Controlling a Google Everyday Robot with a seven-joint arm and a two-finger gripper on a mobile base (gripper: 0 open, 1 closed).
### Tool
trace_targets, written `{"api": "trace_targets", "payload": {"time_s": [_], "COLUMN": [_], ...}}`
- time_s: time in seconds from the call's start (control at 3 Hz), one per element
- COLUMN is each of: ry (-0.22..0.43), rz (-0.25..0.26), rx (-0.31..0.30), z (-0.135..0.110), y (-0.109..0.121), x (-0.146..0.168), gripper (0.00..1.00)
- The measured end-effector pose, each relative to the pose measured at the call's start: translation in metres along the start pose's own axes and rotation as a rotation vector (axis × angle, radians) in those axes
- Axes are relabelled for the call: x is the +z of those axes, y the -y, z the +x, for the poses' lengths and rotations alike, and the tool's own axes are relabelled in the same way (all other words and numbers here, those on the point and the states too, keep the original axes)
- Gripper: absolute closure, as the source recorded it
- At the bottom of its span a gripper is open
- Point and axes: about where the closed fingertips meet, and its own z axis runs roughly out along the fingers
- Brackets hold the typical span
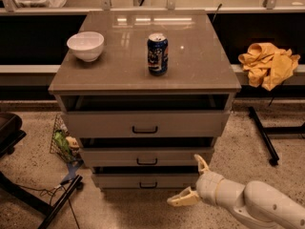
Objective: Open middle drawer
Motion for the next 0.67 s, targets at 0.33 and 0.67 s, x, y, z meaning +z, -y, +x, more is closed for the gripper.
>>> {"api": "trace_targets", "payload": {"time_s": [0.33,0.67], "ry": [-0.045,-0.105], "rz": [0.005,-0.029], "rx": [-0.083,-0.181], "z": [0.018,0.021], "y": [0.001,0.003], "x": [0.048,0.092], "gripper": [0.0,0.0]}}
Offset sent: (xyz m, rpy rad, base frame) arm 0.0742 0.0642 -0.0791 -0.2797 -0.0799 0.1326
